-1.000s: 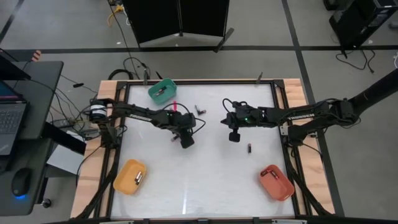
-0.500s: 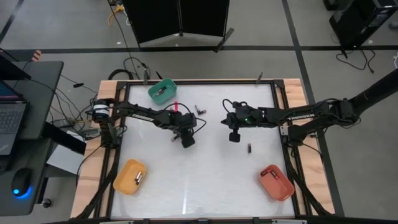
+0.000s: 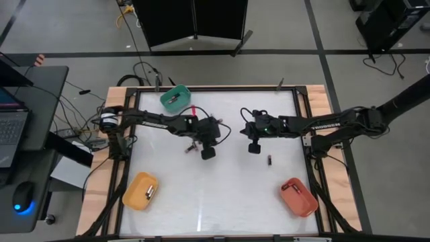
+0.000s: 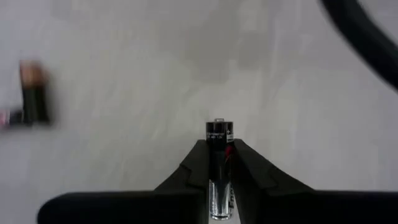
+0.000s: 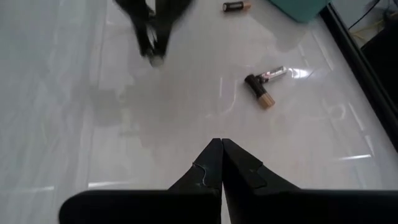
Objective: Sort batteries
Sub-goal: Put the silver battery into the yellow bin
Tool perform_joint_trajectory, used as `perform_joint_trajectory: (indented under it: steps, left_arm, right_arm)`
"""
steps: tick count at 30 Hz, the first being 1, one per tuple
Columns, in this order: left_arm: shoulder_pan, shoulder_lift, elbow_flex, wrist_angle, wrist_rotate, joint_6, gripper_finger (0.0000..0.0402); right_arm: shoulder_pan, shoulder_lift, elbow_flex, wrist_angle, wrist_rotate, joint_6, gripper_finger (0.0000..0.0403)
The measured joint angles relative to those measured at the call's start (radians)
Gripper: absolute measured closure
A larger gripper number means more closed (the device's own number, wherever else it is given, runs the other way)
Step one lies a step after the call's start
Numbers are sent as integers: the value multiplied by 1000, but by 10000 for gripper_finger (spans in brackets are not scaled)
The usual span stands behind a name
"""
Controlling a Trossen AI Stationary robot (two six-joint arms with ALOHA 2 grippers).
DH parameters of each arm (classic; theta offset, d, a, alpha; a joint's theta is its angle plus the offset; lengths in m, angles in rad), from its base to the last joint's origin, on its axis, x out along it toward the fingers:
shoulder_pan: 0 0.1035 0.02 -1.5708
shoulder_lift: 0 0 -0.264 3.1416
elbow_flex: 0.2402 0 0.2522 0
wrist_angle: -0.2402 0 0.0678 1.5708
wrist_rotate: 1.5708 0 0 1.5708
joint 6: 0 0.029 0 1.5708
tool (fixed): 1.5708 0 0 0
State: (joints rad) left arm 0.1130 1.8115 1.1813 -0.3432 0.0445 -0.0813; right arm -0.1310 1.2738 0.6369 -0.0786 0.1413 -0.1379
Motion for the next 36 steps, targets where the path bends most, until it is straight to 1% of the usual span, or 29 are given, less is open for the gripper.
perform_joint_trajectory:
  steps: [2,5,8,11,14,19,21,24,28,31,36]
  left_arm:
    - [-9,-25,32,-20,30,33,358]
    - [-31,-78,70,-98,48,55,358]
    - [-67,-151,78,-189,54,73,358]
    - [-120,-231,77,-295,54,49,358]
    - [-194,-293,75,-428,20,-3,358]
    - [-328,-345,73,-603,9,-140,358]
    - [-387,-354,63,-647,10,-201,358]
    - [-466,-383,14,-642,33,-304,358]
    - [-560,-433,-77,-617,37,-443,358]
    - [-636,-497,-148,-599,8,-556,358]
    - [-767,-597,-257,-581,-7,-776,358]
  right_arm:
    - [0,-11,0,-27,2,2,390]
    - [0,-21,-1,-60,31,3,390]
    - [-3,-26,-17,-45,45,1,390]
    - [-9,-26,-53,-10,45,5,390]
    - [-9,-27,-89,36,44,22,390]
    - [-6,-26,-127,112,19,47,390]
    - [-4,-26,-128,130,16,49,390]
    - [1,-26,-128,151,12,38,390]
    - [1,-26,-128,180,-34,32,390]
    - [1,-27,-128,191,-38,31,390]
    - [1,-26,-128,199,-39,31,390]
